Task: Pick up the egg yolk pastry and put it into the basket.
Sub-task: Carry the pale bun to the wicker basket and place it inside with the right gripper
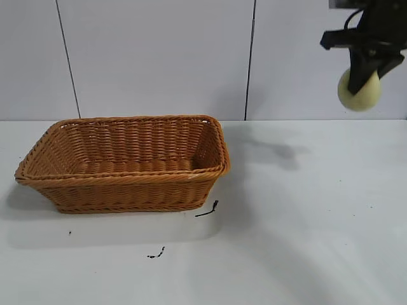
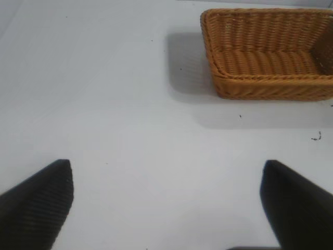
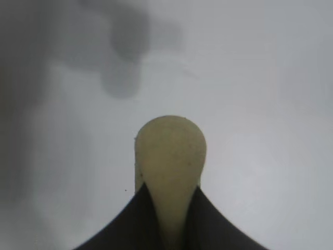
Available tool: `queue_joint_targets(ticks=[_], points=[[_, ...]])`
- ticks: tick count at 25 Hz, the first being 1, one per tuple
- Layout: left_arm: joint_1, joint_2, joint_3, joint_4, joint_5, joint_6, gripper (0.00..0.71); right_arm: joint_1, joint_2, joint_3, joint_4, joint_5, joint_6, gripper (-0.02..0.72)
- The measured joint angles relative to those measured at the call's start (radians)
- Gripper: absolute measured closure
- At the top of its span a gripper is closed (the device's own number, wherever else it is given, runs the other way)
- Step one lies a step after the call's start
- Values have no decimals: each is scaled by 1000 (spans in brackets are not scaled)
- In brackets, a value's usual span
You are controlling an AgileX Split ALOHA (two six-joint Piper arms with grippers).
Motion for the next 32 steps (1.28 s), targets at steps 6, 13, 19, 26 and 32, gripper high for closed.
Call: queue_joint_targets(ticks=[6,13,19,26,32], points=[[0,0,0,0,0,0,14,151,43,-92,-2,30,3,676],[0,0,0,0,0,0,14,370,165,-173,0,1,11,678],[0,0,0,0,0,0,14,489,293,-185,3,-141,11,679],[0,0,0,0,0,0,14,508,429,-185,23,-245,11,679],[0,0,0,0,0,0,14,508,467,-185,33,-273,11,581]])
